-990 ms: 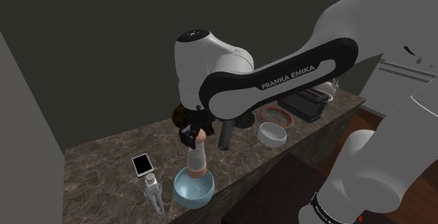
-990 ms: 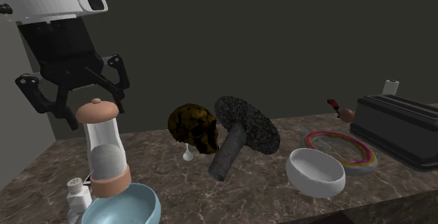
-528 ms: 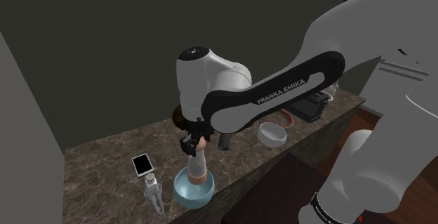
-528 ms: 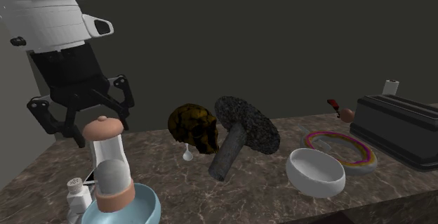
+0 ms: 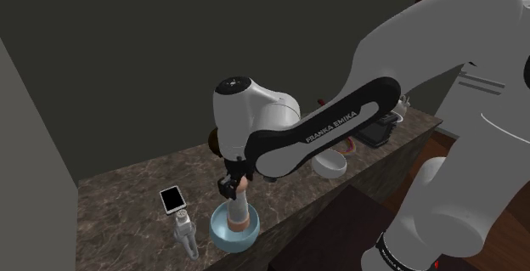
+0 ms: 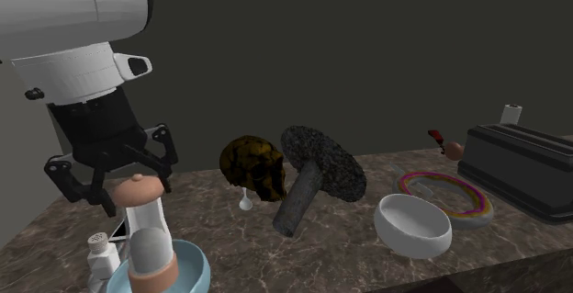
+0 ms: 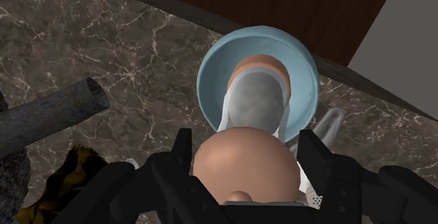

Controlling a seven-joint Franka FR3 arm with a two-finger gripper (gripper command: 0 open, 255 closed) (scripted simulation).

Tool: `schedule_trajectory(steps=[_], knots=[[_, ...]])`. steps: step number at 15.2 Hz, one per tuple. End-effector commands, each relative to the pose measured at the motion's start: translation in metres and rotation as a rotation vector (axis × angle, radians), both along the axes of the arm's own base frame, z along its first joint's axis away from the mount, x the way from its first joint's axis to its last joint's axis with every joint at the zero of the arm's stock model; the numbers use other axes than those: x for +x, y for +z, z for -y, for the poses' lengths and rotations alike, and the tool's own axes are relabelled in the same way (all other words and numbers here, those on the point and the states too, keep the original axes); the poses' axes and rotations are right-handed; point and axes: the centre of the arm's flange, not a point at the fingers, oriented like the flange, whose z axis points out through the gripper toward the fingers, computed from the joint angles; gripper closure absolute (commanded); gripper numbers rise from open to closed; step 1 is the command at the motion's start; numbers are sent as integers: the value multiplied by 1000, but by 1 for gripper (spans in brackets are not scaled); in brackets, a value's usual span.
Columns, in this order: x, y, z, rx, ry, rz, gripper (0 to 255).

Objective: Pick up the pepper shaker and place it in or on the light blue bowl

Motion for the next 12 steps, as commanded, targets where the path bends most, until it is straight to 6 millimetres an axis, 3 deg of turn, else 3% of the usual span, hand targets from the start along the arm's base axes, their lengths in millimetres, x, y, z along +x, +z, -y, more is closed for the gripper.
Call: schedule_trajectory(steps=[1,6,7,12], knots=[[0,-2,1,0,0,0,255],[0,-2,1,0,0,0,255],[0,-2,1,0,0,0,0],[0,-2,1,0,0,0,0]])
